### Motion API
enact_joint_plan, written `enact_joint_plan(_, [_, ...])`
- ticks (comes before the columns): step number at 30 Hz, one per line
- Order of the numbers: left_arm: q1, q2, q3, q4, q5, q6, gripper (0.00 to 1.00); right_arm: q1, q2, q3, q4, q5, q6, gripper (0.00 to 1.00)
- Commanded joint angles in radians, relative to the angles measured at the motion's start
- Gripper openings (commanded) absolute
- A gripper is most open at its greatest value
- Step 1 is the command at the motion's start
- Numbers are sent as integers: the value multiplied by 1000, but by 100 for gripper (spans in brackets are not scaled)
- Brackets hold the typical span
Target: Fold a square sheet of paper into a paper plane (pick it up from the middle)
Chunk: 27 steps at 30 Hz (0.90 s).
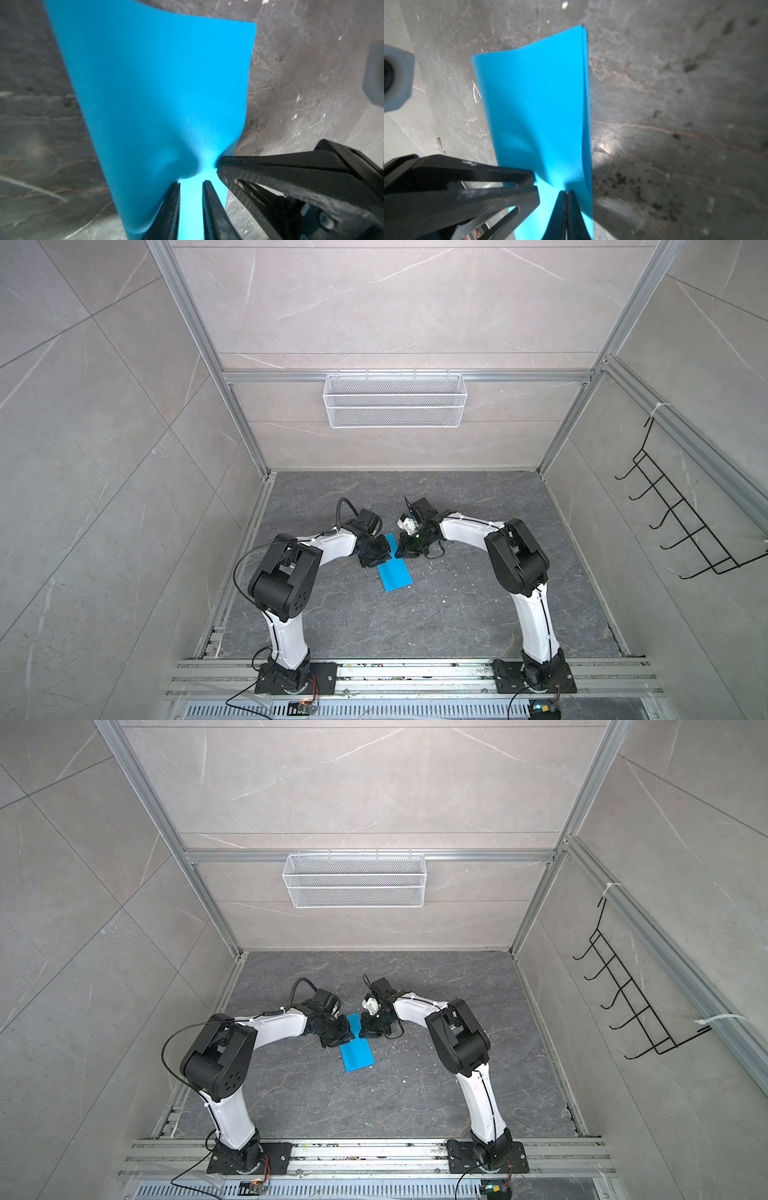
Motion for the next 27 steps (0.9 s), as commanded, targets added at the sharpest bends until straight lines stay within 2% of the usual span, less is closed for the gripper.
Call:
enact_joint_plan(1, [-2,-54,27,-44,4,28,25,12,85,-19,-101,136,-37,8])
enact_joint_plan(10, [0,-54,6,-104,-78,22,25,19,89,-8,-121,154,-40,7])
enact_joint_plan(20, [2,-53,-45,-160,-119,29,24,23,101,20,-154,161,-31,7])
enact_joint_plan(27, [20,-84,-102,-146,-109,29,25,23,105,36,-170,158,-23,7])
